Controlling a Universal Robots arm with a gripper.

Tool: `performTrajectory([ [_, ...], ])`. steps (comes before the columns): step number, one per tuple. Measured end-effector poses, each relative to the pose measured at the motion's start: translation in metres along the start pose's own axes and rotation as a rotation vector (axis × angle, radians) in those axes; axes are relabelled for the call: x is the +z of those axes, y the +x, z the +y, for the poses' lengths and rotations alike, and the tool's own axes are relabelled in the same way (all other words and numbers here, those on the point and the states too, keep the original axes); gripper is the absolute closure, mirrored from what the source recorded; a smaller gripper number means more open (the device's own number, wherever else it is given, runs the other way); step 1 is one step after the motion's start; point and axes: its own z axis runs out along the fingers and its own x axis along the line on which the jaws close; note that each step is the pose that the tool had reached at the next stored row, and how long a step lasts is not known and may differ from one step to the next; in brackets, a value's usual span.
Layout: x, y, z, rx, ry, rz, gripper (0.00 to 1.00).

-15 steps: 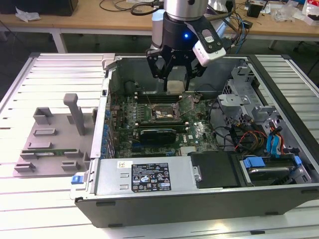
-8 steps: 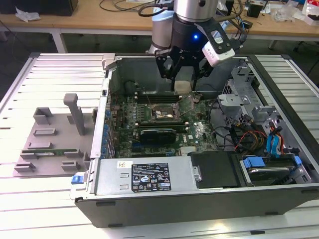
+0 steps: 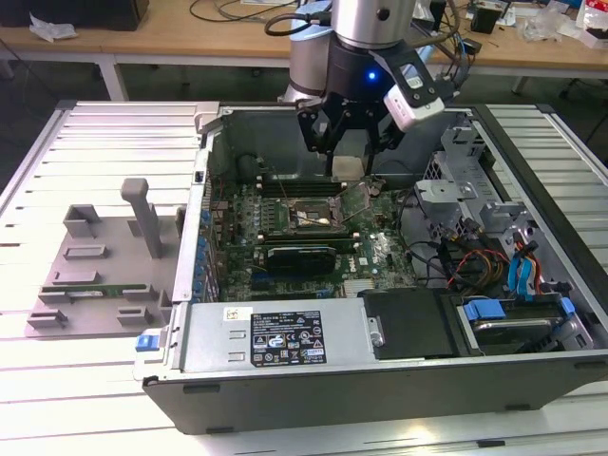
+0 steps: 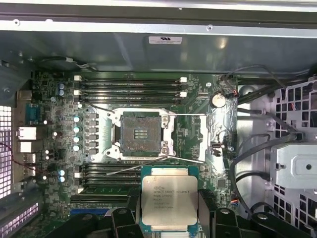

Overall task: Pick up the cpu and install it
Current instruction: 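Pick up the cpu and move it towards the insertion slot, then place the cpu into insertion slot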

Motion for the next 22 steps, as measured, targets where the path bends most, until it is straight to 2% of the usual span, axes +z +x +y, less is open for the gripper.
performTrajectory([
  [13,0.0006,0.0,0.0,0.002,0.0002,0.0,0.45],
  [22,0.0008,0.0001,0.0,0.097,0.0025,-0.0005,0.45],
])
